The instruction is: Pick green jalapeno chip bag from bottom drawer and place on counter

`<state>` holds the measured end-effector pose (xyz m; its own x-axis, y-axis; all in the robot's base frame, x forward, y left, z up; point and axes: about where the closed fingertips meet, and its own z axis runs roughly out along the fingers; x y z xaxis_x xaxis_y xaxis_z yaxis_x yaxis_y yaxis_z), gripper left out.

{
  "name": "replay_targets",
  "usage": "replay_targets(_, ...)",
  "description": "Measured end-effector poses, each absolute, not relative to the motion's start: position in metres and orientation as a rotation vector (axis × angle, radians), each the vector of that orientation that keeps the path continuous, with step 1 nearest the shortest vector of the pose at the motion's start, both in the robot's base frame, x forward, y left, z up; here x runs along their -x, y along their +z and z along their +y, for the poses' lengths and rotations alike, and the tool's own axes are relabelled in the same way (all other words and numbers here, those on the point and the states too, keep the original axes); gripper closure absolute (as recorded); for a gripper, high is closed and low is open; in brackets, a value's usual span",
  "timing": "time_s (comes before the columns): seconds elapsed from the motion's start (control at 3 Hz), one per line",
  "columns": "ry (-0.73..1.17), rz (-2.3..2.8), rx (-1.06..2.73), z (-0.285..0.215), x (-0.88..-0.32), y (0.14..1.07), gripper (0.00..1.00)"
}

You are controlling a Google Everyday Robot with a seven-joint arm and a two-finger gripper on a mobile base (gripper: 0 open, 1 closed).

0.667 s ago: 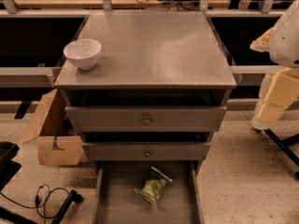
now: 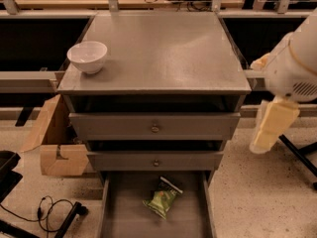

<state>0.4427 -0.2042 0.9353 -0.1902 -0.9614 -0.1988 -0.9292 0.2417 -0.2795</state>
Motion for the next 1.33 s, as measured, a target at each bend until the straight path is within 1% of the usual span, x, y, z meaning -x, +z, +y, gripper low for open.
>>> replay_targets(0.33,-0.225,2.093,1.887,-0.187,-0.445,0.871,0.0)
replay_targets(0.67,-0.305,1.978,2.083,-0.164,-0.462,0.779,0.0)
replay_targets(1.0,-0.321,1.895,2.178,-0.144,-0.482,0.695,0.0)
replay_targets(1.33,-0.35,1.869,2.187,-0.145,-0.489,0.687,0.0)
